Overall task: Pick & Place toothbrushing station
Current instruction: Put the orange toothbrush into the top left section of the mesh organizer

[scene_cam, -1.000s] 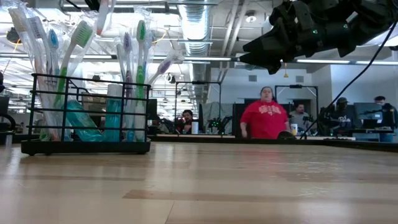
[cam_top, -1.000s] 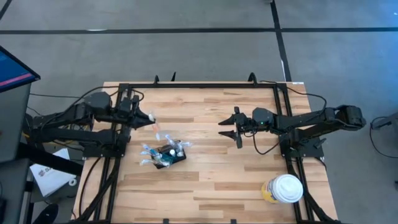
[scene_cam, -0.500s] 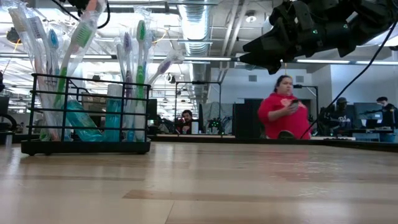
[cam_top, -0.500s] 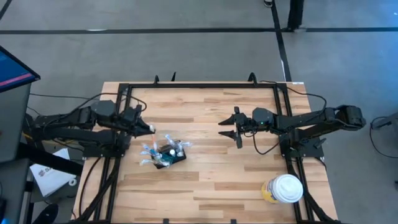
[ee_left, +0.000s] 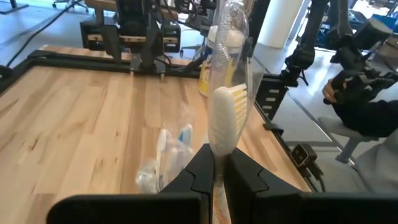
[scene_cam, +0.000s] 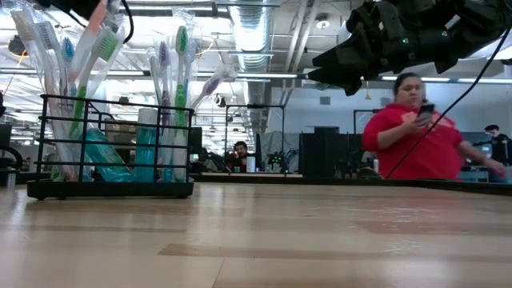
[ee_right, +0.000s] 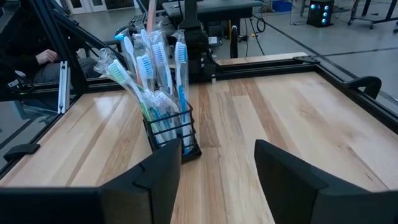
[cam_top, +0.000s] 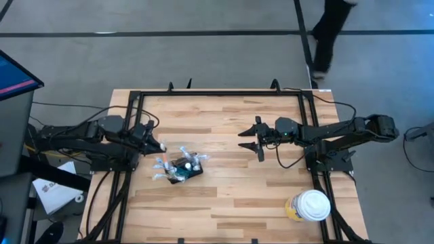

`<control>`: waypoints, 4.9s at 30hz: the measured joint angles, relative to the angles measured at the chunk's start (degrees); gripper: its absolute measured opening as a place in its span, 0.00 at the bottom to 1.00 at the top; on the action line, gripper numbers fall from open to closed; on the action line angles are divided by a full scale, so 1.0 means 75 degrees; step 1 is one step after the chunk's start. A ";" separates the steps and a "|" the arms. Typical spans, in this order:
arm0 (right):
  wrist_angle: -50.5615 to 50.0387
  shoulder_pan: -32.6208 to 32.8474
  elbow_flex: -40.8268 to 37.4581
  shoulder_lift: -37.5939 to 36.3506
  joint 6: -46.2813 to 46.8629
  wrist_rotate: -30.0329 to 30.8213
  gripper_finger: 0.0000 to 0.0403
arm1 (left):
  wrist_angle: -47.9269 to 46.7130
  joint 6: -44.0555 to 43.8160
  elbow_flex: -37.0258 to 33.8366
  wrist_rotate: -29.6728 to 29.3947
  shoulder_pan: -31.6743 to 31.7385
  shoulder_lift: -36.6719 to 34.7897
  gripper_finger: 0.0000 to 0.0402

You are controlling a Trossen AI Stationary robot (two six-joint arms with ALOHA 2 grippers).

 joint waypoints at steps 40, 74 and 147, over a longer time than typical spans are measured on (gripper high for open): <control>-0.0006 0.0000 0.0001 0.0000 -0.0015 0.0000 0.49 | 0.0999 0.0997 -0.2156 -0.0052 -0.0410 -0.1215 0.02; -0.0017 0.0000 0.0001 0.0003 -0.0015 0.0000 0.49 | 0.2262 0.1399 -0.2893 -0.0464 -0.0417 -0.1470 0.02; -0.0230 -0.0001 0.0001 0.0003 -0.0017 0.0000 0.48 | 0.4443 0.0776 -0.4368 0.0353 -0.0415 -0.1255 0.17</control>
